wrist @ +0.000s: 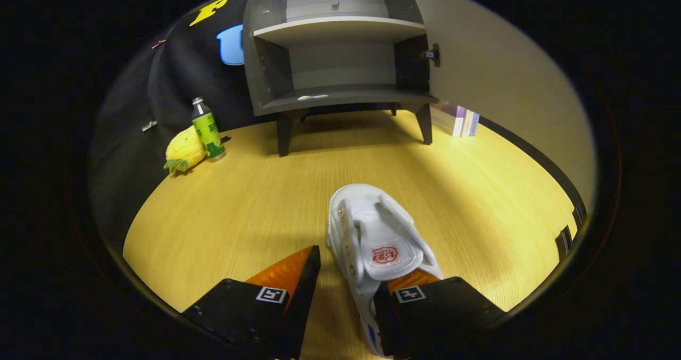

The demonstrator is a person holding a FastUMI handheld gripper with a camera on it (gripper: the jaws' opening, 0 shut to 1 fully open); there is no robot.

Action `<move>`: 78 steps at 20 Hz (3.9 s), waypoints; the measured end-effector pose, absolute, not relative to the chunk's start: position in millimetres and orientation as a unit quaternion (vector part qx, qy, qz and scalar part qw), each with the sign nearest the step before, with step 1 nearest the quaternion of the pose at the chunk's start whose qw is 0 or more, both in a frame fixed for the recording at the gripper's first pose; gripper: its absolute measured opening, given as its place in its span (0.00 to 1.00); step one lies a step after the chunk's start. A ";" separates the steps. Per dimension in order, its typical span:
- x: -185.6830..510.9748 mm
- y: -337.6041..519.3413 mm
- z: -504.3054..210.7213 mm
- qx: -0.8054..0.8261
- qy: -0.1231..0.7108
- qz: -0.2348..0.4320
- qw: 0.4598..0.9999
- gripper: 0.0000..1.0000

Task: Open the shoe cabinet door, grab the shoes and put them into the shoe cabinet, then close the shoe cabinet door.

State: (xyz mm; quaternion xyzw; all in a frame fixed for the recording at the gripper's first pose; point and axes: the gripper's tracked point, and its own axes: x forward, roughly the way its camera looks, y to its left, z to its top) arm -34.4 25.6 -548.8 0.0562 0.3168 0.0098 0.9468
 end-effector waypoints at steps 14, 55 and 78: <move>6.4 9.1 -416.3 0.105 0.271 0.029 0.956 0.09; 398.3 61.0 -218.7 0.130 0.254 0.036 0.958 0.72; 71.7 -19.1 -30.8 0.080 0.027 0.000 0.996 0.98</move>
